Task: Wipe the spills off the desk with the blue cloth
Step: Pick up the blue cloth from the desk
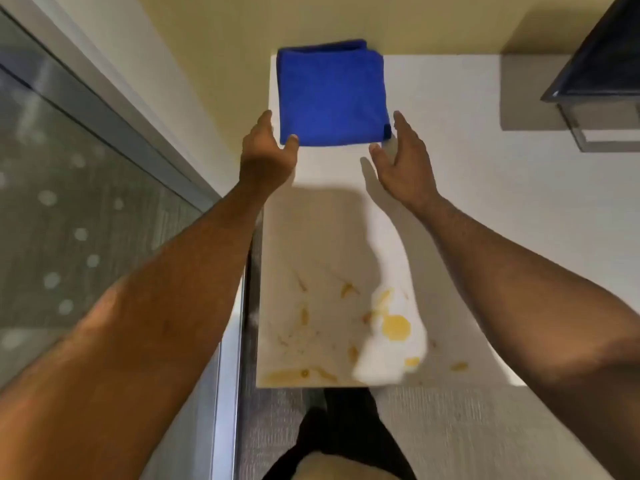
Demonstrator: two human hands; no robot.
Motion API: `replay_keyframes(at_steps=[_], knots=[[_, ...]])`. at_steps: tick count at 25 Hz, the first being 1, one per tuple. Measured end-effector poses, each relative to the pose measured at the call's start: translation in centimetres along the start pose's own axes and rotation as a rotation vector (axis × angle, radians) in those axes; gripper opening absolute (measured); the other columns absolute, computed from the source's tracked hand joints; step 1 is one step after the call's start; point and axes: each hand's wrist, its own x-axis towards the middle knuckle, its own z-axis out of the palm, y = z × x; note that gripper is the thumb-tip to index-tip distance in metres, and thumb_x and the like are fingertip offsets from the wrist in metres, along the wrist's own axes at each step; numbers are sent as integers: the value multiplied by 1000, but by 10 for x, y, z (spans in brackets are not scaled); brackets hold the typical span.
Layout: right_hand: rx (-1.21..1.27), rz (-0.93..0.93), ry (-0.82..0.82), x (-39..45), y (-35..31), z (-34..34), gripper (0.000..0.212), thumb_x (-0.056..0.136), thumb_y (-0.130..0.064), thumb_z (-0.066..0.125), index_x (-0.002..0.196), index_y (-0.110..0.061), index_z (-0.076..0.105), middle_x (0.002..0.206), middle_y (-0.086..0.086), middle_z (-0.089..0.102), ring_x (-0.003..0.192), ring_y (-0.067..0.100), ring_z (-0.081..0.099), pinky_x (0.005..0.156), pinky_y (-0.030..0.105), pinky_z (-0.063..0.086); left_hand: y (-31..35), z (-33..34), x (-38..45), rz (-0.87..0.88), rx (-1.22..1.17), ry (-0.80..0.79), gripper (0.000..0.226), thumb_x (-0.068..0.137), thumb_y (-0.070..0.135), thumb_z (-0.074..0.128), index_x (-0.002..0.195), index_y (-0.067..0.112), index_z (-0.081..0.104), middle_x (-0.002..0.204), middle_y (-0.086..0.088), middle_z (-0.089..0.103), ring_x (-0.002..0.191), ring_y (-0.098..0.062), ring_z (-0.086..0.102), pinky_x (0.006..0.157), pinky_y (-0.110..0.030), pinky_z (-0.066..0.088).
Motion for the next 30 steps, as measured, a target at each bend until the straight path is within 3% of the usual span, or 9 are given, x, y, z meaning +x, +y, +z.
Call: replay_keyframes(at_steps=[7,11,14,18,20,22,24,26,30], knots=[[-128,89,-27,76,-3,-2,49,92,-33,54,123,4,49,126,20,56,116,32,51,88,32,38,26,9,74,-206,44,-83,52,92,35,59,133,5,47,129,-12,59,118,-28,57,95,-31,46],[-121,348,-81,113,-9,7,17,87,-25,55,88,-8,54,81,3,52,84,20,53,69,32,43,34,18,100,-409,-34,-60,31,84,25,67,106,6,54,108,-11,59,106,-28,62,85,-31,52],[-29,518,-139,129,-21,10,16,86,-16,57,76,-11,45,69,-2,43,76,18,52,69,26,46,38,24,109,-505,-157,-89,48,80,21,72,120,2,54,109,-8,57,100,-27,59,87,-32,53],[69,583,-173,140,-33,13,10,83,-11,59,87,-8,51,78,3,51,77,19,53,63,27,47,38,23,111,-389,-150,-99,40,84,14,64,120,6,48,98,-4,50,88,-19,52,73,-27,45],[108,545,-176,144,-28,16,54,79,-10,61,128,-9,38,98,5,50,85,21,52,66,31,48,33,19,105,-276,-146,-117,51,84,8,59,130,15,38,86,1,49,75,-12,50,62,-23,44],[185,442,-193,143,-24,15,75,79,-6,59,142,-20,21,112,4,47,93,20,52,75,30,49,26,14,101,-177,-179,-140,56,82,4,57,132,23,41,82,2,52,72,-11,53,61,-21,44],[253,358,-238,142,-20,11,73,80,-1,56,145,-23,29,126,0,47,99,12,53,78,17,47,23,11,101,-126,-224,-175,54,83,2,57,133,22,52,111,-1,63,102,-17,61,82,-22,51],[248,318,-268,140,-21,3,68,80,3,51,142,-22,40,139,-2,47,109,8,53,84,12,44,28,6,100,-99,-244,-193,53,86,2,57,137,16,53,138,-4,55,129,-19,51,105,-25,44],[221,268,-239,123,-23,-18,73,77,6,47,143,-24,39,151,-4,38,137,17,37,108,27,37,43,-8,84,18,-235,-148,53,89,3,57,140,9,48,146,-5,48,136,-17,43,104,-16,35]])
